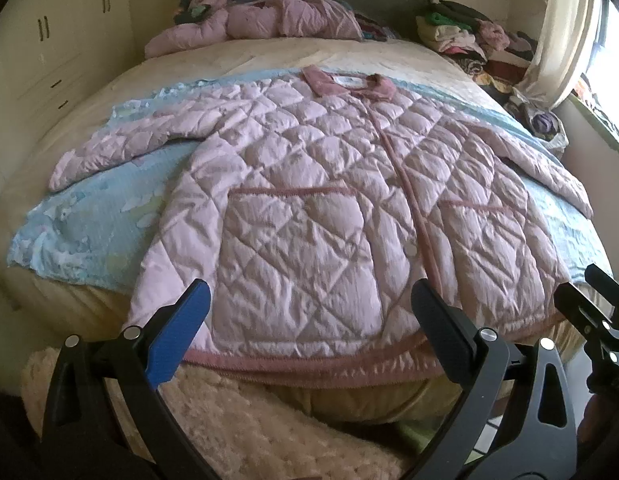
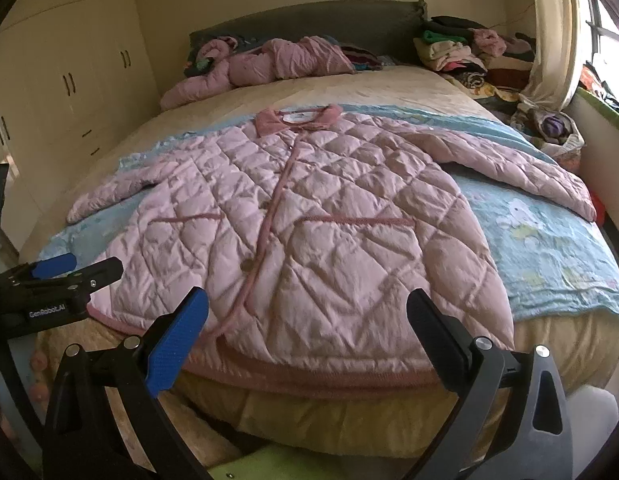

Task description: Fold large clothes

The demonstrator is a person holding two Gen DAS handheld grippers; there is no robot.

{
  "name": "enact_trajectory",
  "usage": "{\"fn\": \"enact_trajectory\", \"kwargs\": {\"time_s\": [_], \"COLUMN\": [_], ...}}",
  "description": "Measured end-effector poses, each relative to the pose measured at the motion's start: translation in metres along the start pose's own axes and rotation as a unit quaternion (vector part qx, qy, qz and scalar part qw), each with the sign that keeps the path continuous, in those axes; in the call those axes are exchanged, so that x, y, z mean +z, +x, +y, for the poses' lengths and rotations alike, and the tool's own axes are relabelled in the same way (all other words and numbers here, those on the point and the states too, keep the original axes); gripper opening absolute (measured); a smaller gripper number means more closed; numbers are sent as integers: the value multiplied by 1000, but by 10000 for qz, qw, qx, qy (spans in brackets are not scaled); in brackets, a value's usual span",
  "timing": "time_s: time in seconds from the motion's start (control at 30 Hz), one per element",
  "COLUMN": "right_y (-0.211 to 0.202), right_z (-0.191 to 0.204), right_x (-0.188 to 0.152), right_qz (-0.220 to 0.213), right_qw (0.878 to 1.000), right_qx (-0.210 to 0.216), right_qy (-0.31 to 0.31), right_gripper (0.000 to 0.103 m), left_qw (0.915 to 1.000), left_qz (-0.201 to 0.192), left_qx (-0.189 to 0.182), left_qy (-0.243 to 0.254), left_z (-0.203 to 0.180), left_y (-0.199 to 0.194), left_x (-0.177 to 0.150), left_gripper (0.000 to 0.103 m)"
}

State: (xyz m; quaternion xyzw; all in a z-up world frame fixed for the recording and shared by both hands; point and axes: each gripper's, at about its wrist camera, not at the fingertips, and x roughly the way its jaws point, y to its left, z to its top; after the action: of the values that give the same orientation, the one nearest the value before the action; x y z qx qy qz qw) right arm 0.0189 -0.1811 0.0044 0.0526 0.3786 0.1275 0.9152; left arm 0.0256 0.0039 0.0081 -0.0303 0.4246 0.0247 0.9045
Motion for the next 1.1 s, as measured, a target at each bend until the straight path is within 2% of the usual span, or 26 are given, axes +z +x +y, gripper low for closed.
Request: {"fn": "enact_trajectory", "kwargs": {"time_s": [0.53, 0.8, 1.1], "right_y": [26, 34, 40], "right_z": [0, -2, -13], "right_x": [39, 63, 107], "right_qz": [-101, -105, -345], "right_qw": [9999, 9997, 9993], "right_qx": [115, 205, 45], "right_qy": [-60, 4, 123], "right_gripper": [99, 99, 99], "left_qw": [9999, 9999, 9997], "left_qz": [-42, -74, -201], "left_qx": [114, 76, 106], "left_qy": [-38, -53, -39], "left_z": [1, -2, -7], "left_y": [13, 20, 27], "left_x": [43, 75, 121], "left_gripper": [94, 94, 94]}}
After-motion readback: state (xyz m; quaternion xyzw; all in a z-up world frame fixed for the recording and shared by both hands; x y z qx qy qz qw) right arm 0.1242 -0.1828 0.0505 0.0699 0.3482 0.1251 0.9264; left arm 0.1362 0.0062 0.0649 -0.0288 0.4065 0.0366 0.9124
